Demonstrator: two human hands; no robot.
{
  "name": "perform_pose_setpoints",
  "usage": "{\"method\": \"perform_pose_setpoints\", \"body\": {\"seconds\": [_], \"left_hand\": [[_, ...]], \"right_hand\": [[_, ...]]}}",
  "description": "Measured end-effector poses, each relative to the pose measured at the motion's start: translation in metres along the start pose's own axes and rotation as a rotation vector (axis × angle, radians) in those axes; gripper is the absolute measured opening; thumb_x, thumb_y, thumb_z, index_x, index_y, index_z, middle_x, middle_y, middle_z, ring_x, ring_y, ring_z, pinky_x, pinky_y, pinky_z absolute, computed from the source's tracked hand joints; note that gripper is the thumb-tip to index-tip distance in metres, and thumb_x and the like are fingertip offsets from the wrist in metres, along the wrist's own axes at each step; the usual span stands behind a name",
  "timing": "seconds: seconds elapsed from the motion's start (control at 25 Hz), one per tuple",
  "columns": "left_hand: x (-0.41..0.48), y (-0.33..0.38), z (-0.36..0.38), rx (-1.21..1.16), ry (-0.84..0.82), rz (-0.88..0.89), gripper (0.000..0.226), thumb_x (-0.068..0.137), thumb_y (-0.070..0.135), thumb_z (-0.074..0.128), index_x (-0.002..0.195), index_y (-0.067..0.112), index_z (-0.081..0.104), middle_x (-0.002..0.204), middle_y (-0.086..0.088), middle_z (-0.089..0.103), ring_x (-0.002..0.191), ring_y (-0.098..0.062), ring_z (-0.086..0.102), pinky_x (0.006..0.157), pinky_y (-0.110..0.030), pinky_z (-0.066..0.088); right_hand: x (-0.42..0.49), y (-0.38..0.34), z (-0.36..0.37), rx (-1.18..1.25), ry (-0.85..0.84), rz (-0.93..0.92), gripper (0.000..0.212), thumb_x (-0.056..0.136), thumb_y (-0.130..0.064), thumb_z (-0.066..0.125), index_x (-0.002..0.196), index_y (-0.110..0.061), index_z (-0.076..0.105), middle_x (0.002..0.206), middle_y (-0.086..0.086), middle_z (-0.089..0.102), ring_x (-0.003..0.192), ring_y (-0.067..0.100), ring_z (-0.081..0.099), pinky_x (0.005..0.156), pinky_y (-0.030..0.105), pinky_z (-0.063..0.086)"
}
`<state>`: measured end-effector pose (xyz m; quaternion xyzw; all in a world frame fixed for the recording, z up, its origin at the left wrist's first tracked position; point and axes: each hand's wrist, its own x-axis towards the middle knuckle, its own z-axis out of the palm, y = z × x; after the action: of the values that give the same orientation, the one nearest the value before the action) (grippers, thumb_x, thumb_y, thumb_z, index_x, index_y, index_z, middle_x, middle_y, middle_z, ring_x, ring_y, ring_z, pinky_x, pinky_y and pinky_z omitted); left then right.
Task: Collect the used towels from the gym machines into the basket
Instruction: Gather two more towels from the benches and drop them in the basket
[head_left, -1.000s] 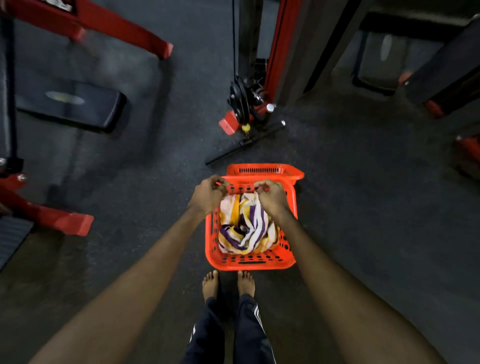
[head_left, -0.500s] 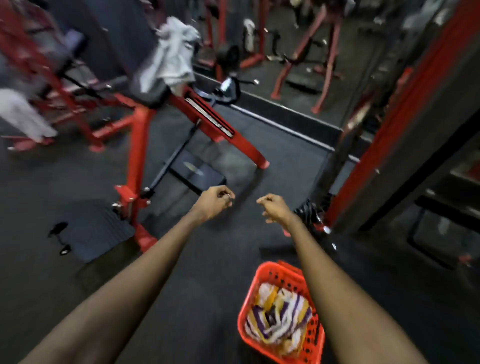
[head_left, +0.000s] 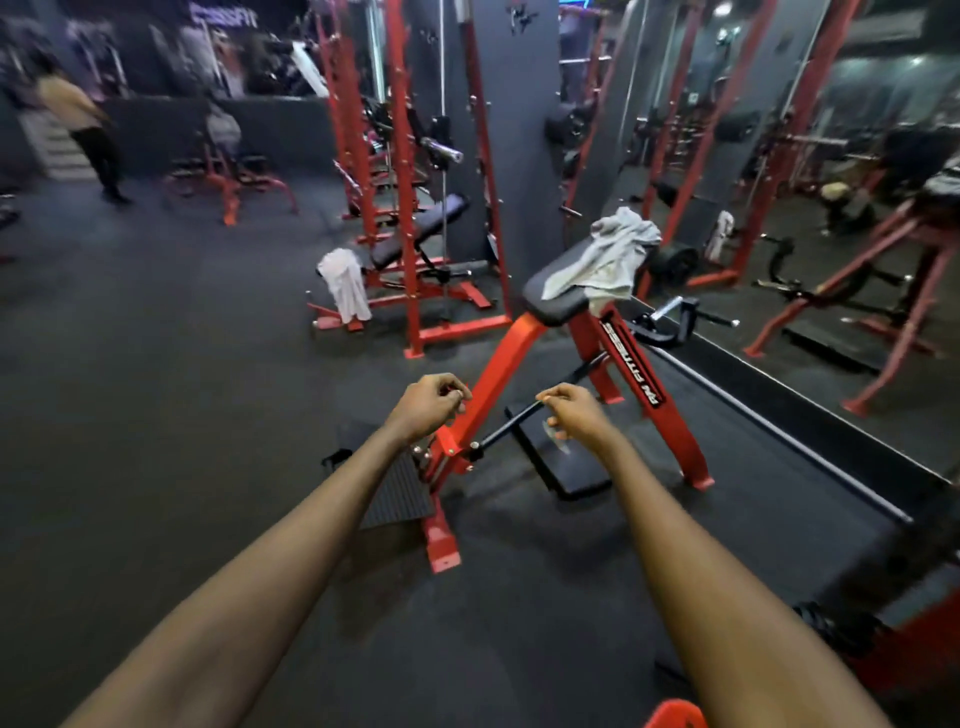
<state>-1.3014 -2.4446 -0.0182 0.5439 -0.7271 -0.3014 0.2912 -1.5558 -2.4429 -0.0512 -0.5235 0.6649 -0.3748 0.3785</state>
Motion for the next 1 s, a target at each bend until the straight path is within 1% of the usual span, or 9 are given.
{"method": "perform_pose_setpoints", "body": {"seconds": [0.08, 0.16, 0.32, 0.44, 0.52, 0.6, 0.76, 0.88, 1.0], "left_hand": [[-0.001, -0.016, -0.018, 0.003, 0.020, -0.014, 0.024, 0.090, 0.011, 0.052, 0.084, 0.025, 0.070, 0.077, 0.003, 0.074, 0.072, -0.012, 0.067, 0.075, -0.028, 0.053], [0.003, -0.030, -0.027, -0.006, 0.016, -0.018, 0.024, 0.090, 0.012, 0.052, 0.084, 0.025, 0.070, 0.078, 0.003, 0.075, 0.073, -0.013, 0.067, 0.076, -0.030, 0.053], [0.022, -0.051, -0.034, -0.063, 0.025, -0.020, 0.022, 0.089, 0.015, 0.051, 0.083, 0.027, 0.070, 0.076, 0.005, 0.075, 0.077, -0.013, 0.069, 0.069, -0.028, 0.049], [0.042, -0.056, -0.029, -0.080, 0.021, -0.031, 0.021, 0.090, 0.017, 0.051, 0.087, 0.025, 0.070, 0.076, 0.006, 0.075, 0.080, -0.015, 0.069, 0.072, -0.032, 0.052], [0.066, -0.057, -0.023, -0.097, 0.023, -0.022, 0.020, 0.090, 0.017, 0.052, 0.088, 0.025, 0.070, 0.076, 0.007, 0.075, 0.079, -0.016, 0.069, 0.074, -0.034, 0.053], [0.095, -0.055, -0.016, -0.100, 0.015, -0.010, 0.020, 0.090, 0.017, 0.052, 0.088, 0.024, 0.070, 0.076, 0.007, 0.075, 0.078, -0.015, 0.069, 0.073, -0.033, 0.053], [0.160, -0.053, -0.007, -0.106, 0.002, -0.013, 0.021, 0.090, 0.013, 0.051, 0.089, 0.022, 0.070, 0.077, 0.004, 0.075, 0.075, -0.013, 0.068, 0.072, -0.031, 0.051], [0.216, -0.051, -0.005, -0.110, 0.027, -0.022, 0.021, 0.092, 0.012, 0.050, 0.092, 0.019, 0.070, 0.080, 0.002, 0.076, 0.077, -0.013, 0.069, 0.072, -0.030, 0.052], [0.268, -0.053, 0.001, -0.139, 0.044, -0.028, 0.022, 0.091, 0.011, 0.049, 0.093, 0.018, 0.070, 0.081, 0.000, 0.076, 0.076, -0.014, 0.069, 0.068, -0.027, 0.049]], "right_hand": [[0.004, -0.014, 0.018, -0.005, 0.004, -0.019, 0.017, 0.096, -0.015, 0.057, 0.082, -0.020, 0.066, 0.079, 0.005, 0.061, 0.059, 0.011, 0.055, 0.043, 0.022, 0.043], [0.011, -0.019, 0.030, -0.012, 0.021, -0.034, 0.019, 0.096, -0.015, 0.058, 0.080, -0.021, 0.065, 0.074, 0.002, 0.061, 0.060, 0.011, 0.055, 0.046, 0.024, 0.044], [0.028, -0.020, 0.038, -0.029, 0.074, -0.031, 0.020, 0.094, -0.014, 0.055, 0.081, -0.022, 0.068, 0.080, 0.005, 0.066, 0.066, 0.013, 0.059, 0.054, 0.030, 0.050], [0.046, -0.020, 0.034, -0.043, 0.109, -0.028, 0.022, 0.093, -0.013, 0.053, 0.080, -0.023, 0.068, 0.081, 0.004, 0.066, 0.069, 0.014, 0.059, 0.057, 0.032, 0.052], [0.069, -0.020, 0.029, -0.027, 0.121, -0.027, 0.022, 0.092, -0.014, 0.052, 0.081, -0.023, 0.068, 0.082, 0.004, 0.066, 0.070, 0.015, 0.058, 0.057, 0.032, 0.052], [0.096, -0.020, 0.021, -0.032, 0.123, -0.035, 0.022, 0.092, -0.013, 0.051, 0.082, -0.022, 0.068, 0.082, 0.004, 0.064, 0.069, 0.016, 0.057, 0.055, 0.030, 0.050], [0.160, -0.027, 0.000, -0.072, 0.125, -0.049, 0.020, 0.092, -0.010, 0.052, 0.088, -0.020, 0.069, 0.080, 0.004, 0.065, 0.069, 0.015, 0.059, 0.054, 0.029, 0.052], [0.214, -0.032, -0.018, -0.049, 0.153, -0.041, 0.023, 0.092, -0.010, 0.051, 0.080, -0.022, 0.067, 0.078, 0.006, 0.063, 0.066, 0.015, 0.058, 0.050, 0.028, 0.048], [0.261, -0.035, -0.030, -0.067, 0.176, -0.034, 0.024, 0.092, -0.010, 0.053, 0.077, -0.024, 0.065, 0.075, 0.004, 0.061, 0.063, 0.014, 0.057, 0.048, 0.026, 0.047]]}}
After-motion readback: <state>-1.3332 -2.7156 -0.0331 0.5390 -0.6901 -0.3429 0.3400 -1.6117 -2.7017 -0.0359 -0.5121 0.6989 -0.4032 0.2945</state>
